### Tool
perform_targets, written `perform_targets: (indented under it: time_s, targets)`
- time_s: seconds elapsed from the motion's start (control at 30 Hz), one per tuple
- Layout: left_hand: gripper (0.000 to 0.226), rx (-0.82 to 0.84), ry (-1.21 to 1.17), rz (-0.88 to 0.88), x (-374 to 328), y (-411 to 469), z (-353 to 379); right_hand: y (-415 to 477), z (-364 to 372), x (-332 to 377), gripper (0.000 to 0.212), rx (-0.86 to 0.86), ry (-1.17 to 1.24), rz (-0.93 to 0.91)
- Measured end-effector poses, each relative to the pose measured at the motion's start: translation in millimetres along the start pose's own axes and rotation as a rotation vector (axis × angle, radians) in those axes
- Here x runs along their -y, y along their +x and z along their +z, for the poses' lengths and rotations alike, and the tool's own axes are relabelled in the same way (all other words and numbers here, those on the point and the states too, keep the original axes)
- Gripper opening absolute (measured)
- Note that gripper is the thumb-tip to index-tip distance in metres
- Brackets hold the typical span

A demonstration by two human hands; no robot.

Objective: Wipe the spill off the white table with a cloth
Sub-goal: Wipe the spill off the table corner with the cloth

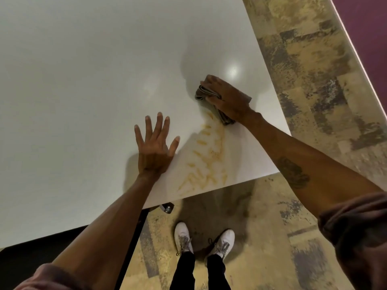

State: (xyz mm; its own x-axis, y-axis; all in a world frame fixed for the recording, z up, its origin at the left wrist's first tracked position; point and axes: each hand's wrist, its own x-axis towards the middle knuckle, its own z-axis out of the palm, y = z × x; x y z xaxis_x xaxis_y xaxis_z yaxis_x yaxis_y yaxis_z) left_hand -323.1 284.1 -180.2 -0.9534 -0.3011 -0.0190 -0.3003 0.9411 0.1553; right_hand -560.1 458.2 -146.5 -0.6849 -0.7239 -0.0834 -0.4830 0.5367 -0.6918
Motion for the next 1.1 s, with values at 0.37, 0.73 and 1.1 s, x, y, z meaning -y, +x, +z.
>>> perform_targets:
  time_s: [0.37,0.73,1.1]
  targets:
    - [0.075,0.114,-0.007,-0.026,0,-3,-2,-108,37,31,0.051,0.031,-0.071,-0.055]
    - [0.071,0.122,-0.071,0.089,19,-29,-6,-168,83,56,0.049,-0.137,0.047,0.085]
    - [0.069,0.035,0.041,-0.235,18,-28,3,-110,151,125,0.042,-0.898,0.051,0.711]
